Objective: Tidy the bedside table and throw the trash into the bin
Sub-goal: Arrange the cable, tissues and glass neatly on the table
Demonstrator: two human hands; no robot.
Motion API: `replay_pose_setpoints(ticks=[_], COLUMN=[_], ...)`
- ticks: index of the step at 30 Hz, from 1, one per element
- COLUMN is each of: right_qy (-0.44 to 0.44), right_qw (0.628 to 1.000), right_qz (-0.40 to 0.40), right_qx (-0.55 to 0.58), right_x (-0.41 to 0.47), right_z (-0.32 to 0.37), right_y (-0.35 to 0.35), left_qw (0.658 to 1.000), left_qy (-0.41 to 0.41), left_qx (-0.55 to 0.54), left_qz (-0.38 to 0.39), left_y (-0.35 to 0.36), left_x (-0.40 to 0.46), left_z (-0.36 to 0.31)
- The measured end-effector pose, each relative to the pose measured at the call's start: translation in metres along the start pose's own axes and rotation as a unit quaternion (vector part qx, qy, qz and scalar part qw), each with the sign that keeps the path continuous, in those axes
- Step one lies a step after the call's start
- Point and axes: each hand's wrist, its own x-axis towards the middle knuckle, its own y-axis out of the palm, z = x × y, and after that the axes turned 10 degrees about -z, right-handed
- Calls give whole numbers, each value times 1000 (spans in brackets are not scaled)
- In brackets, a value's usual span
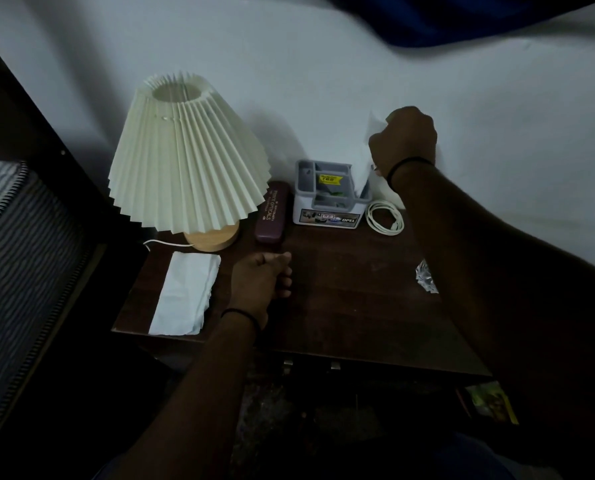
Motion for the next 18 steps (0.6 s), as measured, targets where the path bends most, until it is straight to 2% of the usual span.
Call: replay_pose_setpoints(ticks=[7,11,18], right_qy=[31,-5,-41], right_qw=[999,999,996], right_qz=[29,8,25], right_qx=[-5,-40,-77], right_x=[-20,-11,-10], right_z=[-8,-6,4], right_y=[10,2,4], left_qw=[1000,1000,1000], left_qy=[-1,2,-2], left_qx=[-15,-18,-23], left_qz=[-9,-18,-21], left_y=[-4,-5,-6], left_x=[-3,-4,-5], left_z=[-7,-10,-11])
